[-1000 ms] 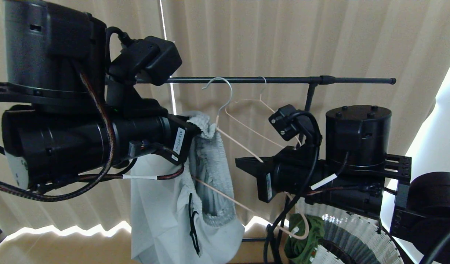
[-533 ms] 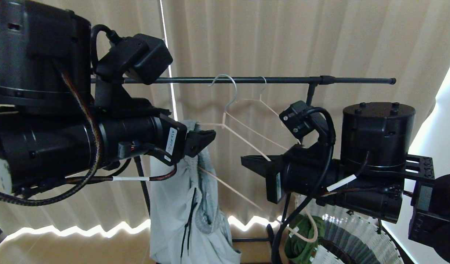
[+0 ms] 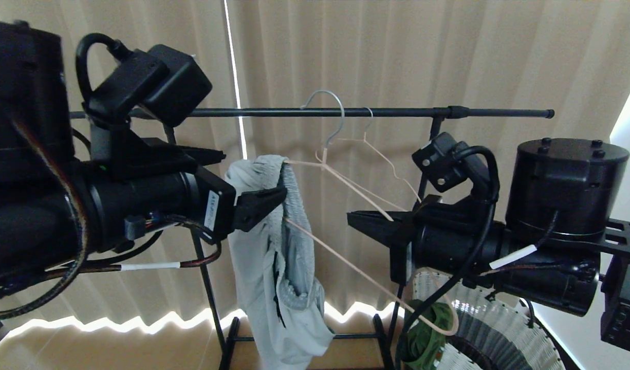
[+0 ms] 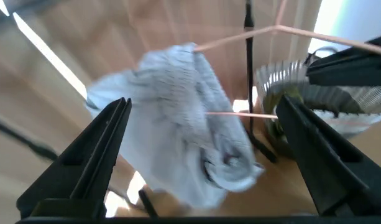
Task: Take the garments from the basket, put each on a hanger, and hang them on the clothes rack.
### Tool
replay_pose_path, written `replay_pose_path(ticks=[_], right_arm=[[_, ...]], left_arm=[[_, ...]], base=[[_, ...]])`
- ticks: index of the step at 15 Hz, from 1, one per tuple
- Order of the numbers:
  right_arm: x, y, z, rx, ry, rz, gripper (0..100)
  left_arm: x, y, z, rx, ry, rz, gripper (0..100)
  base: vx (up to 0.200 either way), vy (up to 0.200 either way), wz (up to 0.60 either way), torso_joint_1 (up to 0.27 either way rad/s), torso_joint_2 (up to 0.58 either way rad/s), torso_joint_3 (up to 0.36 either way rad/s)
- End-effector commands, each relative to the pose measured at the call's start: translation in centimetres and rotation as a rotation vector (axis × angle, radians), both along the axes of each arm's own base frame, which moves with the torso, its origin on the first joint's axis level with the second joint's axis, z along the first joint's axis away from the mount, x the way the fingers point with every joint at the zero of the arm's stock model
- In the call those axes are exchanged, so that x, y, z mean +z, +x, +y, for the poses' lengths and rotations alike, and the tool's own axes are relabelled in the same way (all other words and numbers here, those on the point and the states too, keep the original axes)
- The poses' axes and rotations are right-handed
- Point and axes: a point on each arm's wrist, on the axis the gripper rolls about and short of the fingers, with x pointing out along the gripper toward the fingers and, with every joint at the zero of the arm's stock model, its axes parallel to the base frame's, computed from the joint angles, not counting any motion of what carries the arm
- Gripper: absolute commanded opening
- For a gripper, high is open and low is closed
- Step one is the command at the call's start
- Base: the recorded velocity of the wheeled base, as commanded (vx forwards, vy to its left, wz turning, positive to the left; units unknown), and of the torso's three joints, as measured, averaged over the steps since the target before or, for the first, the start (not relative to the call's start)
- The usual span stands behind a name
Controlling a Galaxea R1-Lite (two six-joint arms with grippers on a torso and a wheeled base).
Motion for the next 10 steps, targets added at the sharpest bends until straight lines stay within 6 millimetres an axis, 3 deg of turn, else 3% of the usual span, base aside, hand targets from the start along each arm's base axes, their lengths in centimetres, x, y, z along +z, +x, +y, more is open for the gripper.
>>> replay_pose_path(ticks=[1, 5, 10], right_arm=[[1.2, -0.6, -1.4, 0.015, 0.023, -0.031, 0], [2.4, 0.1, -4.4, 0.069, 0.014, -0.079, 0], [2.5, -0.1, -4.2, 0.157, 0.012, -0.048, 0]], left_arm=[[0.1, -0.4, 1.8, -0.02, 0.009, -0.055, 100], [0.4, 1.9, 6.1, -0.195, 0.143, -0.228, 100], [-0.2, 2.9, 5.7, -0.34, 0.252, -0.333, 100]], base=[[0.0, 0.0, 0.0, 0.0, 0.0, 0.0], [0.0, 0.0, 0.0, 0.0, 0.0, 0.0], [0.0, 0.0, 0.0, 0.0, 0.0, 0.0]])
